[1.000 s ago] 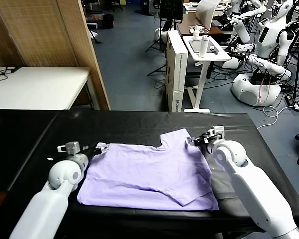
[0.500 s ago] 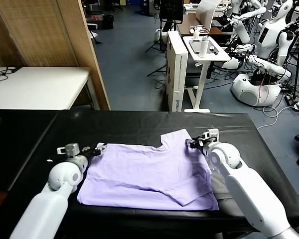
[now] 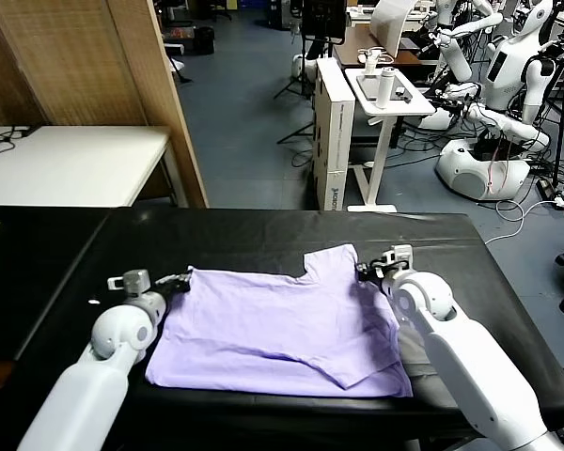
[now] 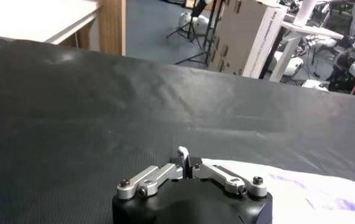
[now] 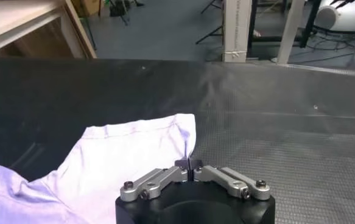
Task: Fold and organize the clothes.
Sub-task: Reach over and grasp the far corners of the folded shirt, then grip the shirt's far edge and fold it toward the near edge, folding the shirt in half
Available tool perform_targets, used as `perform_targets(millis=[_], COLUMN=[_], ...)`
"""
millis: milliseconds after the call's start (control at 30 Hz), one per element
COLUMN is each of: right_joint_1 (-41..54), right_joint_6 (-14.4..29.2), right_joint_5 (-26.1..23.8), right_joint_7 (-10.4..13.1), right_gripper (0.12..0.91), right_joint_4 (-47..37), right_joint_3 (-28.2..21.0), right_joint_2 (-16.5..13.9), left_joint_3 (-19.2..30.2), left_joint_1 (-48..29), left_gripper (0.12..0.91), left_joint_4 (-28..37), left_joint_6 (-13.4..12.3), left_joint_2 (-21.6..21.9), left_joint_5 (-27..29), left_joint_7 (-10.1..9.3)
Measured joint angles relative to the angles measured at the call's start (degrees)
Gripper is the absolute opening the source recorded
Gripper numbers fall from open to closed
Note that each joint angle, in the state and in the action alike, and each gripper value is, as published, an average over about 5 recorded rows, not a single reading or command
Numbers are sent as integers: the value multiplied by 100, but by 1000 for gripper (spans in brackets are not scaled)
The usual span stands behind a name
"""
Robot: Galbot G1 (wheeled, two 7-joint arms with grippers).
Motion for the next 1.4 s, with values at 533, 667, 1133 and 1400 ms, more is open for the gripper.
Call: perform_targets(millis=[533, 667, 1133, 1400], right_joint_1=[-593, -826, -2218, -3234], right_joint_6=[321, 271, -75, -90], right_joint_5=[315, 435, 643, 606], right_joint_7=[-41, -17, 125, 255], right_gripper=[140, 140, 140, 140], right_joint_4=[974, 1277, 2722, 3484], right_joint_3=[569, 777, 1612, 2168], right_joint_2=[-526, -651, -1183, -1272], left_joint_3=[-418, -592, -1043, -1337], left_joint_1=[650, 882, 1610, 2362], left_gripper=[148, 148, 148, 148], left_joint_4=[-960, -1243, -1895, -2334], left_joint_6=[-218, -286, -335, -445], left_joint_2=[165, 205, 221, 174], left_joint_5=[-355, -435, -459, -483], left_joint_7=[-257, -304, -396, -372])
